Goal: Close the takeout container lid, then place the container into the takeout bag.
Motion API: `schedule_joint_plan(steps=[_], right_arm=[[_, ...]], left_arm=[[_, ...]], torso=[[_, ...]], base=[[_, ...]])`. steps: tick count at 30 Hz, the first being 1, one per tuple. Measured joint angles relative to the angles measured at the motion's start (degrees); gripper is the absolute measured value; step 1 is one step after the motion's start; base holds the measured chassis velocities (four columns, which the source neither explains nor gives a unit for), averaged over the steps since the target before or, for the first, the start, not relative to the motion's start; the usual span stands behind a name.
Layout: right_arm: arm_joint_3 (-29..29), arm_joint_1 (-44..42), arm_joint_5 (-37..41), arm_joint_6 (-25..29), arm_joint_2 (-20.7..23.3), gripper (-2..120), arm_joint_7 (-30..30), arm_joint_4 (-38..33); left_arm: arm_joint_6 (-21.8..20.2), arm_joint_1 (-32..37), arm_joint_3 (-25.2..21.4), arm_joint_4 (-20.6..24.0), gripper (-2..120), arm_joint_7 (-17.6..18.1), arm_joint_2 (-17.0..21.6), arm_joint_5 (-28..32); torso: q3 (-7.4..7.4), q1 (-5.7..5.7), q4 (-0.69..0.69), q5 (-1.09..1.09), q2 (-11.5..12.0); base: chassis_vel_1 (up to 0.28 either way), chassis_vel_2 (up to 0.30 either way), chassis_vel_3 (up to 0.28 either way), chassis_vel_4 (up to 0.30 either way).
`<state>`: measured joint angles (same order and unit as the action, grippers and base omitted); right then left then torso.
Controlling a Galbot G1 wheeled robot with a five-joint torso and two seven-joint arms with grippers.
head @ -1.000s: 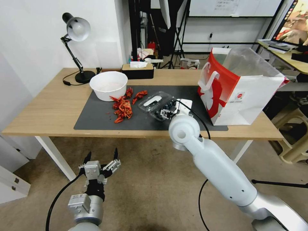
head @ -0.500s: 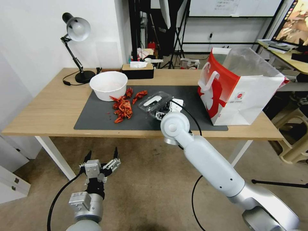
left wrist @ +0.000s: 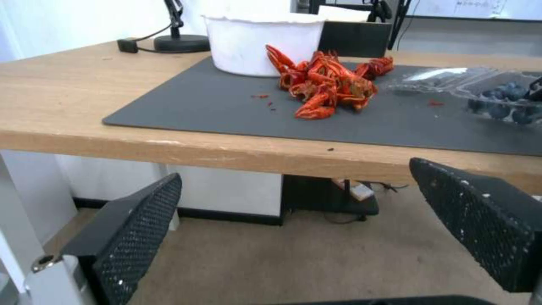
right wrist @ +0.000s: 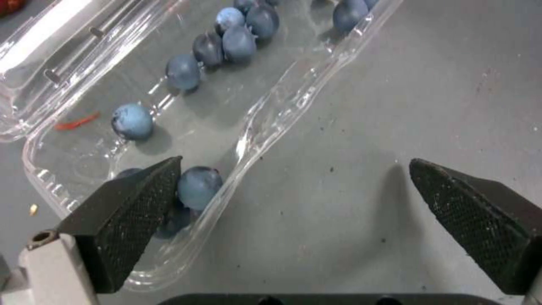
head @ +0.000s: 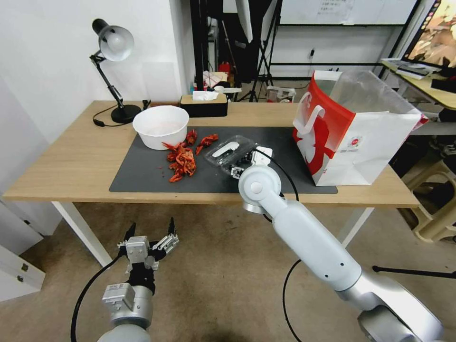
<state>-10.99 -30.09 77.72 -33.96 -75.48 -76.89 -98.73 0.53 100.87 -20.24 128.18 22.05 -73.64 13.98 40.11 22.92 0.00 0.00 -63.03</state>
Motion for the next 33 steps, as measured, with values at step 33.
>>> schedule_joint_plan(steps=[33], right_arm=[[1.6,-0.6,3.9,0.0,5.8,100,-1.3,-2.4]], left_arm=[[0.7,-1.0,0.8,-1.4,100,0.0,0.1,-0.5]], torso=[[0.00,0.00,0.00,0.01,0.0]], base=[[0.000,0.000,0.000,0.000]])
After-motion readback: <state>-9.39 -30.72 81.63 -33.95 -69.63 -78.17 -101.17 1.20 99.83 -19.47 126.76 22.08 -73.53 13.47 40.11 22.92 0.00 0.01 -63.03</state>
